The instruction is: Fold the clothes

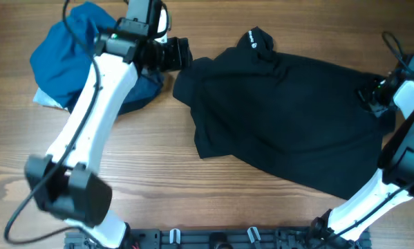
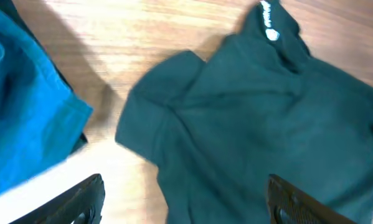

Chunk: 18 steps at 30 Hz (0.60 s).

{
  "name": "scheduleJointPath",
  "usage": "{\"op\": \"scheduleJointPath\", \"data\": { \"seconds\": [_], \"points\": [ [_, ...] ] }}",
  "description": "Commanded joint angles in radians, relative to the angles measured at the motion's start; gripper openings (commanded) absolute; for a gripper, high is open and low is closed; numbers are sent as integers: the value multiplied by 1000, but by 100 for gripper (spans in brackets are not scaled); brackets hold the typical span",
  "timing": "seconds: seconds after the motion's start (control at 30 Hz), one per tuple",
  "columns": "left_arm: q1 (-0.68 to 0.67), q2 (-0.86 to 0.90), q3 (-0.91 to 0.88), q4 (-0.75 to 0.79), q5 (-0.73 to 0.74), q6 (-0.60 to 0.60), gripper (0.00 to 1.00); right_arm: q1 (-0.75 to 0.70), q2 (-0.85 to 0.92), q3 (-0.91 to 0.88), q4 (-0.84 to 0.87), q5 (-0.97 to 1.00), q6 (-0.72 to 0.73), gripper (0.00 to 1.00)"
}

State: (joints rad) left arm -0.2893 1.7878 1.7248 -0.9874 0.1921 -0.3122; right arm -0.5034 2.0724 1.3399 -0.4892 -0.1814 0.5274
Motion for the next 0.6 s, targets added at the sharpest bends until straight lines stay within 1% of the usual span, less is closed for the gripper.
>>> {"op": "scheduleJointPath", "data": {
  "seconds": [0.0, 0.07, 0.13, 0.2, 0.27, 0.3, 0.33, 0.37, 0.4, 0.47, 0.5, 0.57],
  "points": [
    [-43, -67, -2, -59, 21, 26, 83, 6, 137, 30, 59, -143, 87, 5],
    [-75, -79, -2, -102, 20, 51, 83, 6, 161, 97, 68, -198, 118, 4],
    [-103, -79, -2, -135, 20, 54, 84, 6, 163, 164, 69, -225, 119, 5],
    [-136, -77, -2, -167, 16, 97, 82, 6, 163, 244, 51, -269, 89, 5],
    [-155, -77, -2, -174, 15, 100, 81, 4, 162, 309, 14, -301, 47, 7],
    [-166, -77, -2, -177, 16, 100, 79, 0, 154, 363, -27, -348, -19, 13],
    [-172, -77, -2, -179, 16, 100, 77, -5, 143, 393, -56, -377, -62, 22],
    [-176, -79, -2, -184, 16, 100, 74, -13, 123, 423, -101, -396, -92, 30],
    [-177, -79, -2, -190, 16, 100, 73, -21, 101, 443, -137, -396, -100, 36],
    [-177, -83, -2, -205, 16, 100, 74, -45, 26, 467, -219, -396, -137, 44],
    [-177, -83, -2, -211, 16, 100, 74, -56, -11, 467, -252, -388, -148, 46],
    [-177, -83, -2, -218, 15, 106, 75, -79, -82, 467, -336, -327, -159, 52]
  ]
}}
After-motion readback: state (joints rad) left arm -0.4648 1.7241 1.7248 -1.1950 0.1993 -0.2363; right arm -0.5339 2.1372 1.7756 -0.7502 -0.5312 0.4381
